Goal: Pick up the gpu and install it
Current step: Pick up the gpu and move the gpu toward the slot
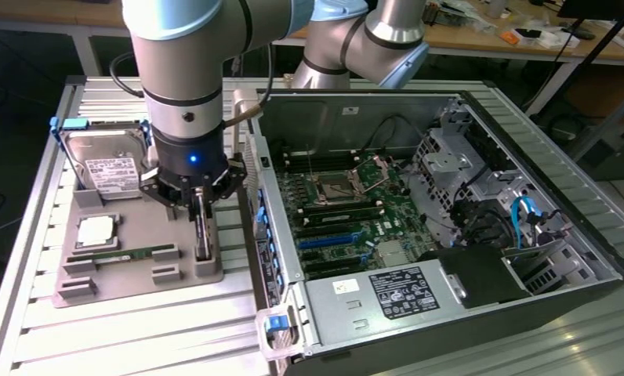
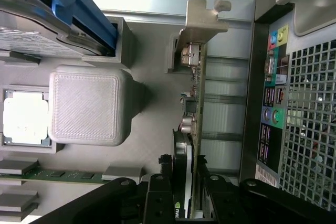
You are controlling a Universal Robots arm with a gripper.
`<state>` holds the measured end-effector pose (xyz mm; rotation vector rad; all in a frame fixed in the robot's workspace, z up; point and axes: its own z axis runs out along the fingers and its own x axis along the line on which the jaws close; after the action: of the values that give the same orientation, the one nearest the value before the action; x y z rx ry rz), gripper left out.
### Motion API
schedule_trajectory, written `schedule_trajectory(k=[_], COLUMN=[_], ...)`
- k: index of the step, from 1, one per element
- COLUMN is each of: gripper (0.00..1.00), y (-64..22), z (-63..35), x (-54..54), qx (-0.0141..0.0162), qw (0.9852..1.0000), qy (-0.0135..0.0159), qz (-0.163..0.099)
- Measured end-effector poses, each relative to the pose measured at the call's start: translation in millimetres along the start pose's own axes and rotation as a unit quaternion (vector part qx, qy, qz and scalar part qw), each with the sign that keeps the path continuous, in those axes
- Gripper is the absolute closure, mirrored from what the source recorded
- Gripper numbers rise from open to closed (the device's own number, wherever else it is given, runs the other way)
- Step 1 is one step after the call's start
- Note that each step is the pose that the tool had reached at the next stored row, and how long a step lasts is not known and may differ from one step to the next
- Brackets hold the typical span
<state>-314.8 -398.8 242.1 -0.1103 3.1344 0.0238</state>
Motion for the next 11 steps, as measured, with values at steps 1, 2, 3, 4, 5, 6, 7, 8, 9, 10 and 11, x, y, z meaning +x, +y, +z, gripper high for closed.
schedule_trajectory(k=[1,2,3,4,5,6,7,8,9,10,11], gripper=[0.72,0.72,0.72,0.72,0.72,0.72,0.72,0.72,0.72,0.72,0.72], y=[0.1,0.2,0.2,0.3,0.4,0.4,0.5,0.7,0.7,0.8,0.9], z=[-1.1,-2.2,-3.4,-4.4,-5.5,-6.6,-8.1,-10.3,-11.7,-13.3,-14.9], x=[0.0,0.0,0.0,0.0,0.0,0.0,-0.1,-0.1,-0.1,-0.1,-0.1], qx=[0.0,0.0,0.0,0.0,0.0,0.0,0.0,0.0,0.0,0.0,0.0], qw=[1.0,1.0,1.0,1.0,1.0,1.0,1.0,1.0,1.0,1.0,1.0], qy=[0.0,0.0,0.0,-0.0001,-0.0001,0.0,-0.0001,0.0,-0.0001,0.0,0.0], qz=[0.0,0.0,0.0,0.0,0.0,0.0,0.0,0.0,0.0,0.0,0.0])
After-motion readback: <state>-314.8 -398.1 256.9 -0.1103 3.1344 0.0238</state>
